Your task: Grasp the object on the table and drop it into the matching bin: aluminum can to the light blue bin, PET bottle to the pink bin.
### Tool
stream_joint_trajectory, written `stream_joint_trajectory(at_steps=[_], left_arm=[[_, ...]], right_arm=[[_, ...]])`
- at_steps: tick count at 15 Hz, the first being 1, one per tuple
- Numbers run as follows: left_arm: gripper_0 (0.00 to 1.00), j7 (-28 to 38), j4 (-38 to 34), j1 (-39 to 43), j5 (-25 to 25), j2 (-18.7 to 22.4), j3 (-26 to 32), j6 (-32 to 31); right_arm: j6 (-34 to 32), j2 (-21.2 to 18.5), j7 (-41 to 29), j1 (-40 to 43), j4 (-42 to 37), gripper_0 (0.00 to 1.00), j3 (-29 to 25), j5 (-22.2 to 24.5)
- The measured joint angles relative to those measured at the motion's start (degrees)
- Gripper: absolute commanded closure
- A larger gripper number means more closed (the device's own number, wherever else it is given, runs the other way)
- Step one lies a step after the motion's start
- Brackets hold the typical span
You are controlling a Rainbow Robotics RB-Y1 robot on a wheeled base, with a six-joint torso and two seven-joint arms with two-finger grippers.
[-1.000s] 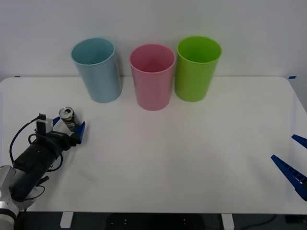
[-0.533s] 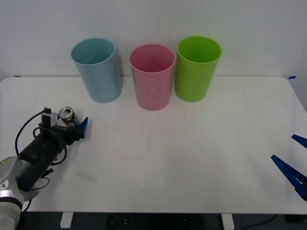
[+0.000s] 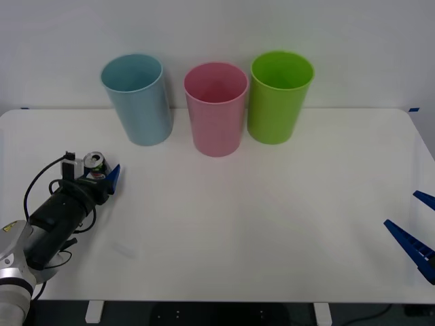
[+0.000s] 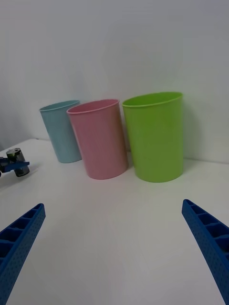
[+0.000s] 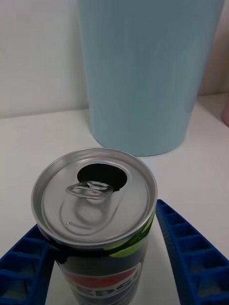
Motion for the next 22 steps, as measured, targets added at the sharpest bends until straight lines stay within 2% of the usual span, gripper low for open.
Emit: stream_joint_trajectory(at_steps=[7,10,18,22], left_arm=[[1.0,0.1,-0.1,0.0,0.3,0.0,-0.3,-0.2],[1.0,0.2,-0.7,0.4,1.3,0.1,0.2,-2.5],[1.0,3.3,-17.7,9.7,1.6,0.1,0.0,-3.4],[1.0,10.6,-27.7,13.9,1.6,0.1,-0.8,-3.4]], right_arm=[[0.0,0.0,0.0,0.0,0.0,0.0,0.0,0.0],[0.0,0.0,0.0,0.0,0.0,0.0,0.0,0.0],[0.0,0.0,0.0,0.0,0.0,0.0,0.0,0.0],[0.0,0.0,0.0,0.0,0.0,0.0,0.0,0.0]])
